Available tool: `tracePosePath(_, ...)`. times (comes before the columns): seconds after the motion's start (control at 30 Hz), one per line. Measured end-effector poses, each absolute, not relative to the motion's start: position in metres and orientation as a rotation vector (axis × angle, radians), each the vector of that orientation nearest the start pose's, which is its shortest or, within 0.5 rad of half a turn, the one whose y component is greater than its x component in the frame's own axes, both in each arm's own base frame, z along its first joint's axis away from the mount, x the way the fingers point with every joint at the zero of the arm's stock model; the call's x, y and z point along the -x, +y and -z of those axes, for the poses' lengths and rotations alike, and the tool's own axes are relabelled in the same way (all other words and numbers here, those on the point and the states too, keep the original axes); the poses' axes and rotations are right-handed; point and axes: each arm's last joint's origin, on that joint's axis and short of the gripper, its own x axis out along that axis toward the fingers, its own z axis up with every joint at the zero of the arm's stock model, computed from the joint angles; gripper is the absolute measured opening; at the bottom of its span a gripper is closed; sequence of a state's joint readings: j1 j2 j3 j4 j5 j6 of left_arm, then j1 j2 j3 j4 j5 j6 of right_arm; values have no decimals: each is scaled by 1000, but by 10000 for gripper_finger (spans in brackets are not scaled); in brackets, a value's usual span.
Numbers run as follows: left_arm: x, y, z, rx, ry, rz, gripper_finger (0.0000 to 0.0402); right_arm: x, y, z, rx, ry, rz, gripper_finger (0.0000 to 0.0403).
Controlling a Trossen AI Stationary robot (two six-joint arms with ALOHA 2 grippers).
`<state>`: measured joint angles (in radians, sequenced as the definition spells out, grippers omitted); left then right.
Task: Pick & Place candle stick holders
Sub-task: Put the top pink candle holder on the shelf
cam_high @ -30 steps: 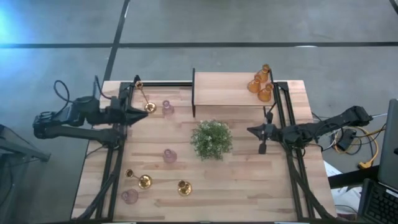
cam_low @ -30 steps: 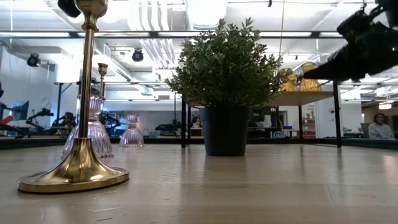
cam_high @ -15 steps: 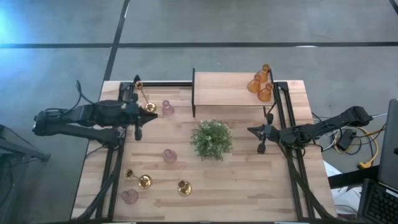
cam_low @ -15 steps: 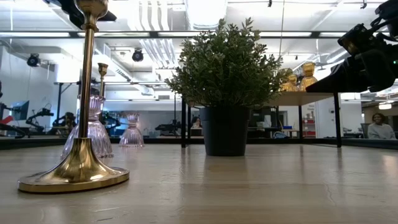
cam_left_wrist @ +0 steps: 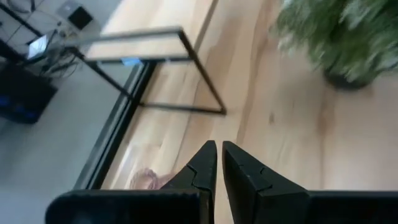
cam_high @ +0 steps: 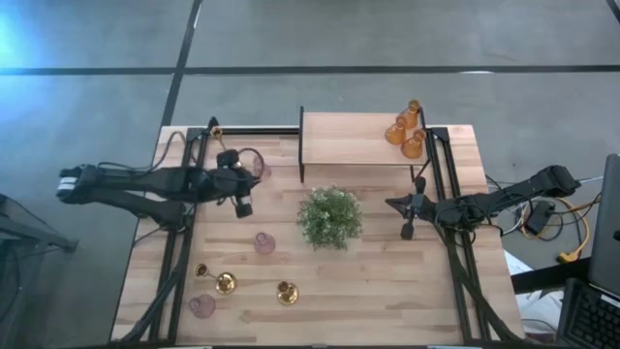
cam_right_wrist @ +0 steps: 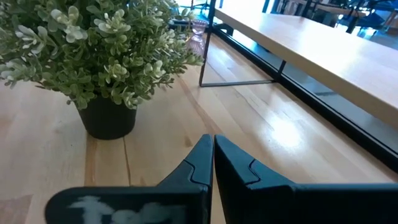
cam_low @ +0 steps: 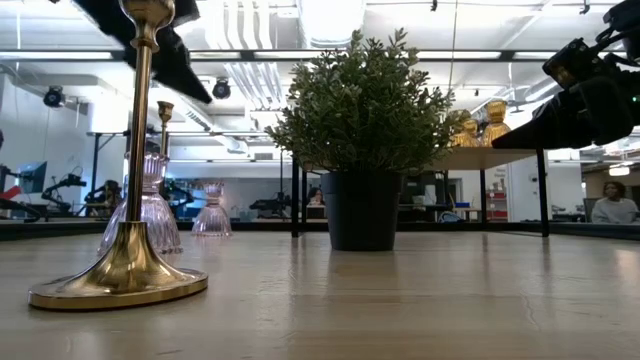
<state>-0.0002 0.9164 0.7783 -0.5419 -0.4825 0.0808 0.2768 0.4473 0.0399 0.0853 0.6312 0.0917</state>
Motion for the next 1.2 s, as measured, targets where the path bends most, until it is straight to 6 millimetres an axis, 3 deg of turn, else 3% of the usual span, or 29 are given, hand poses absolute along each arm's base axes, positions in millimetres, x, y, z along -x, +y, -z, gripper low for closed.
tracePosePath(0.5,-209,16,-250,-402,888,-491,32,-117,16,-147,57,276,363,8)
tracePosePath(0.9,-229,25,-234,-433,981,-624,119,-117,16,-147,57,275,363,8)
tracePosePath(1.2,-238,42,-224,-367,1096,-705,131,-117,16,-147,57,274,363,8)
